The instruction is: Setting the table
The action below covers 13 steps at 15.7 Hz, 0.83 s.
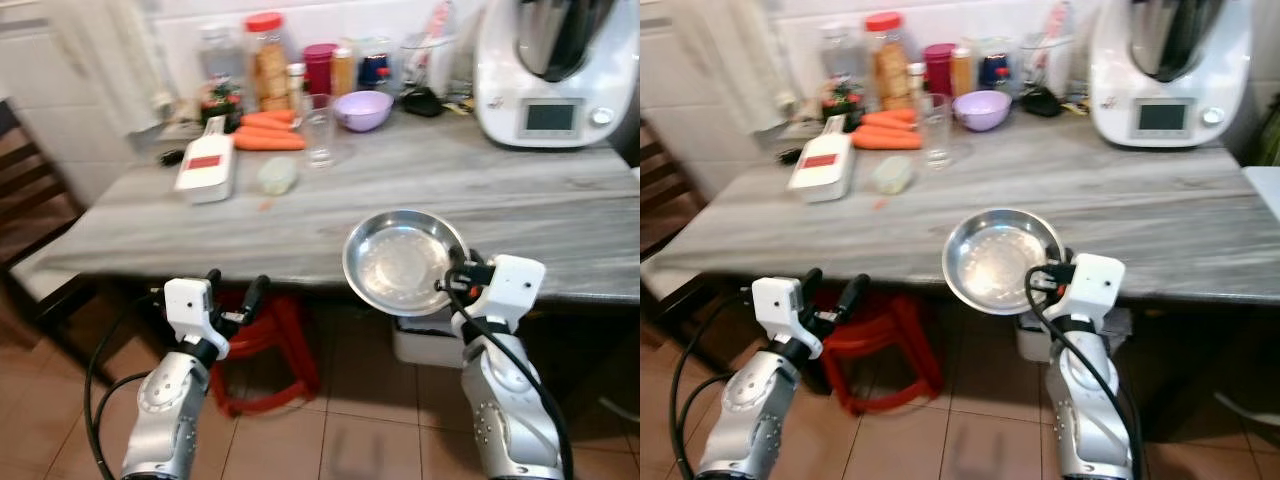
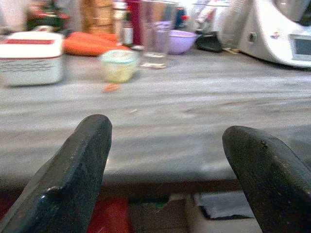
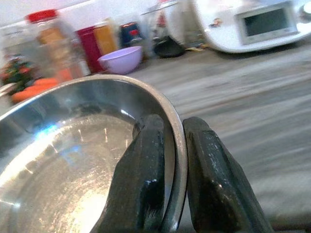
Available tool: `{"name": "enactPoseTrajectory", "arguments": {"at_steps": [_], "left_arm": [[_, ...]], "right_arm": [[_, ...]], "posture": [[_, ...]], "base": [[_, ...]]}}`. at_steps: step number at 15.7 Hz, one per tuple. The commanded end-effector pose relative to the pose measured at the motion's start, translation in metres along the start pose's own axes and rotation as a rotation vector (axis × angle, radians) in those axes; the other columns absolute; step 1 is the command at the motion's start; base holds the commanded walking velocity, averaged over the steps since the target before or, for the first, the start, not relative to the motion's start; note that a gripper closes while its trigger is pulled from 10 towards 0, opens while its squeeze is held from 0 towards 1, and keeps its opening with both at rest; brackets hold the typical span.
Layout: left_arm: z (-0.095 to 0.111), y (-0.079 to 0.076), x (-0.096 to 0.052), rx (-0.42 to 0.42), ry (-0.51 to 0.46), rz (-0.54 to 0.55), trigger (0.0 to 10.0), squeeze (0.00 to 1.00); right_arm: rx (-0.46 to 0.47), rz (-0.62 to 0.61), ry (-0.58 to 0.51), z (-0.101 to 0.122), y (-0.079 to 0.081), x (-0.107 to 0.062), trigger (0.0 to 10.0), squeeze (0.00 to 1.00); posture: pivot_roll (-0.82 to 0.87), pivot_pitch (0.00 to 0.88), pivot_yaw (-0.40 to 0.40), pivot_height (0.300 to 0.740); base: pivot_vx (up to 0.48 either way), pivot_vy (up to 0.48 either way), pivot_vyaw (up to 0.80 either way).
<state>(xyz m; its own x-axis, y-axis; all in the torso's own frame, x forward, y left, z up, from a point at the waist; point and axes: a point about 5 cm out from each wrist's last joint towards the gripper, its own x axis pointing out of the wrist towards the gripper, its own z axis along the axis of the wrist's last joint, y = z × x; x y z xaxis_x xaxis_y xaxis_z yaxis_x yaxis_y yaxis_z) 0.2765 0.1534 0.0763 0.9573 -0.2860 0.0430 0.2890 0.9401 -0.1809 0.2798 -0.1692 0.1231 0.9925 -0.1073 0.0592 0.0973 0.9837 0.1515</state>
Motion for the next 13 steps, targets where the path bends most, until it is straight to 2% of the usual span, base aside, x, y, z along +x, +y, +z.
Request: {"name": "enactPoseTrajectory", "arguments": {"at_steps": [1, 6, 13], "left_arm": [[0.003, -0.001, 0.002, 0.002, -0.01, 0.0, 10.0, 0.0], [0.002, 0.0, 0.001, 0.0, -0.001, -0.001, 10.0, 0.0], [-0.002, 0.002, -0.009, 0.021, 0.021, -0.009, 10.0, 0.0]], "right_arm": [[-0.002, -0.001, -0.027, 0.007, 0.0, 0.001, 10.0, 0.0], [0.0, -0.02, -0.023, 0.005, -0.001, 0.001, 10.0, 0.0], [0.022, -0.084, 0.032, -0.003, -0.01, 0.002, 10.0, 0.0]], "posture": [[-0.06, 0.0, 0.111, 0.74], [-0.06, 0.0, 0.113, 0.74], [-0.06, 0.0, 0.109, 0.74]], "base": [[0.454, 0.0, 0.0], [0.446, 0.0, 0.0], [0.0, 0.0, 0.0]]}}
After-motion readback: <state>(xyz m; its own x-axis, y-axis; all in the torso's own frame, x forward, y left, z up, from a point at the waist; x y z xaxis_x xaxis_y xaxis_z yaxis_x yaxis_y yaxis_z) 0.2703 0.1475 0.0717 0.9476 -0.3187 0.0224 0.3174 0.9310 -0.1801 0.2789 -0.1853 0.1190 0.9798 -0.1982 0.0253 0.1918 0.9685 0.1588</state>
